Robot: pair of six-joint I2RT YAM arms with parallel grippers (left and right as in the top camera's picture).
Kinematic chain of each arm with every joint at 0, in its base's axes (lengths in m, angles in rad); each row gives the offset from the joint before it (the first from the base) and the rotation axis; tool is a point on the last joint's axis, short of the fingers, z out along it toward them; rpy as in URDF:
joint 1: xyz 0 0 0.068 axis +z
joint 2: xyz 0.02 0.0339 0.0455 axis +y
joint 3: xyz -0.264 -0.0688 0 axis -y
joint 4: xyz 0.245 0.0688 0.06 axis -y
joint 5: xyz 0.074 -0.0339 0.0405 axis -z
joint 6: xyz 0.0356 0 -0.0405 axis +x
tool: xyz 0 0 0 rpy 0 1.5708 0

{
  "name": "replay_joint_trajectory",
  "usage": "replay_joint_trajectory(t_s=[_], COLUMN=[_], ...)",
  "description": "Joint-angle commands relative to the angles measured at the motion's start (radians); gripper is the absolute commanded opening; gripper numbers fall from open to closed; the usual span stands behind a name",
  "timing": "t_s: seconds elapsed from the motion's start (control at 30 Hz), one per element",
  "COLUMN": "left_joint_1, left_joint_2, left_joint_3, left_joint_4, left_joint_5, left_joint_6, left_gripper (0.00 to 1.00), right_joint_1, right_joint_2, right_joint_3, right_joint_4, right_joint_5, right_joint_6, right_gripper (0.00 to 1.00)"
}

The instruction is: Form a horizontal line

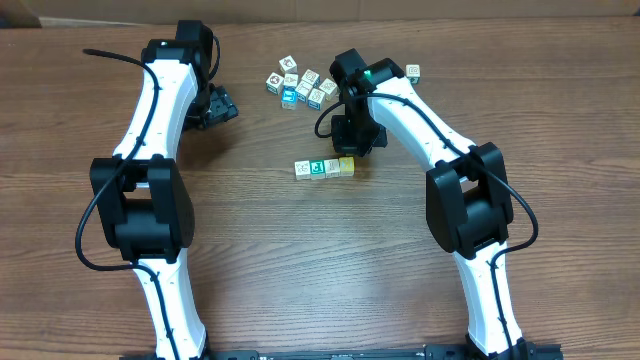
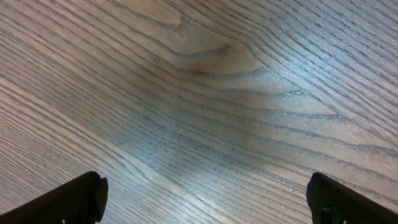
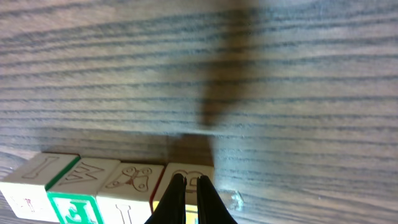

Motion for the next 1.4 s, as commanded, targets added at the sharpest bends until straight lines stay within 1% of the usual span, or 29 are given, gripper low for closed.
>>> replay_joint_trajectory(t_s=[0.0,0.2,0.37,0.7,0.77,0.97,1.13,1.37], left_joint_1=[-0.003,-0.002,-0.002,-0.002,-0.002,-0.002,-0.002,-0.002], left_joint_2=[-0.021,-0.021,-0.021,-0.021,-0.021,-0.021,-0.021,-0.021], left_joint_3=[0.021,0.021,0.021,0.021,0.021,0.021,0.021,0.021], left_joint_4=[-0.002,-0.002,-0.002,-0.002,-0.002,-0.002,-0.002,-0.002], left_joint_5=[-0.010,-0.010,-0.010,-0.010,-0.010,-0.010,-0.010,-0.010], left_joint_6=[0.005,0.004,0.004,0.004,0.004,0.004,0.004,0.004], left_gripper=[1.00,1.00,1.00,1.00,1.00,1.00,1.00,1.00], right_joint_1=[0.003,-0.004,-0.024,-0.030,-0.029,-0.029,-0.029,-0.029], right_joint_2=[-0.039,-0.039,-0.039,-0.039,-0.039,-0.039,-0.039,-0.039], right_joint_3=[0.003,0.003,0.003,0.003,0.003,0.003,0.003,0.003], right_joint_4=[0.020,0.076,0.057,-0.060,-0.067,-0.069,-0.070,-0.072], right_joint_5=[-0.004,0.105,0.126,0.122,0.119,0.031,0.000,-0.006], right_joint_6=[0.003,0.006,0.032,0.034,0.034,0.021,-0.006,-0.008], right_gripper=[0.04,0.04,0.05,0.05,0.05,0.04,0.04,0.04])
